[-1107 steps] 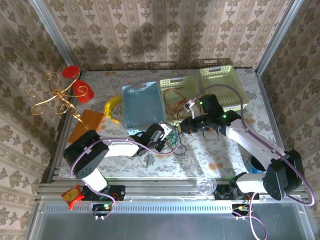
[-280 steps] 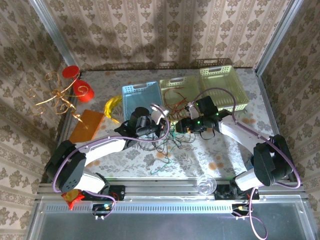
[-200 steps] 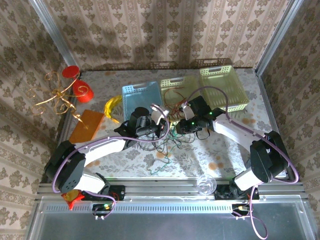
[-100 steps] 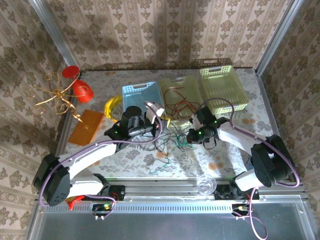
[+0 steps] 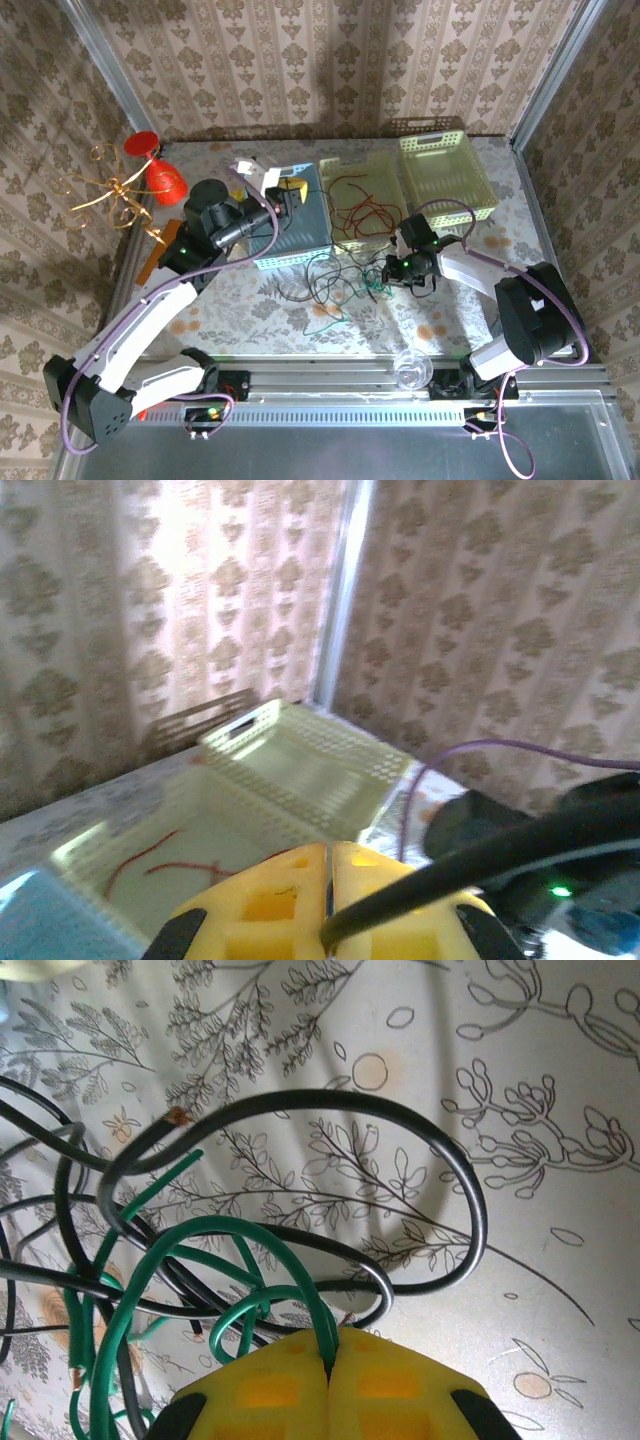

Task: Untangle the cables

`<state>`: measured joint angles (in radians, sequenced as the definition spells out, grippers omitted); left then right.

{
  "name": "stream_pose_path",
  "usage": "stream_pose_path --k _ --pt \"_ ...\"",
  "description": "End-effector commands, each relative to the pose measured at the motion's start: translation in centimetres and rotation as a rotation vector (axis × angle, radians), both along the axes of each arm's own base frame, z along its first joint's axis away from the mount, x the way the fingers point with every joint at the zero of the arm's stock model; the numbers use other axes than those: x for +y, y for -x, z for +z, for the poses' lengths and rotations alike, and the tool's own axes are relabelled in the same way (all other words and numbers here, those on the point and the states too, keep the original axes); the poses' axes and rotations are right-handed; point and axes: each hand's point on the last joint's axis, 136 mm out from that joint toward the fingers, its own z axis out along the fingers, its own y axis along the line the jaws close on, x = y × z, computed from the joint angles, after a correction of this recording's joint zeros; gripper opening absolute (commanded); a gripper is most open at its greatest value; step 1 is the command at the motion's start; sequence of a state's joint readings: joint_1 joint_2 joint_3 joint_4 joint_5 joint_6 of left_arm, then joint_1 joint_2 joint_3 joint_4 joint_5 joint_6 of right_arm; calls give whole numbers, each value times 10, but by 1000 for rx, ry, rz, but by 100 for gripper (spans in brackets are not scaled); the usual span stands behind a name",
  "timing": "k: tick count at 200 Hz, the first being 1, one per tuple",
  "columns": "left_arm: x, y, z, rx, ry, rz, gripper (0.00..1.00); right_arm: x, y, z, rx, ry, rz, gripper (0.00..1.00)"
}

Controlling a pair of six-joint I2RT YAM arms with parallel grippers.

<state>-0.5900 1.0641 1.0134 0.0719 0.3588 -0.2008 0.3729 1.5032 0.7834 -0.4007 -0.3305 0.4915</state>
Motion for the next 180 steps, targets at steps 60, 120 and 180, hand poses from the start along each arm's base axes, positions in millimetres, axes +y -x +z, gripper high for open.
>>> stream_pose_path --k 60,120,180 --pt "57 -139 -154 366 -477 461 0 9 -6 56 -173 -100 34 0" --pt "82 -156 -142 313 -702 709 90 0 4 61 -195 -72 32 0" --pt "4 -77 -143 262 -648 219 98 1 7 54 -179 -79 37 0"
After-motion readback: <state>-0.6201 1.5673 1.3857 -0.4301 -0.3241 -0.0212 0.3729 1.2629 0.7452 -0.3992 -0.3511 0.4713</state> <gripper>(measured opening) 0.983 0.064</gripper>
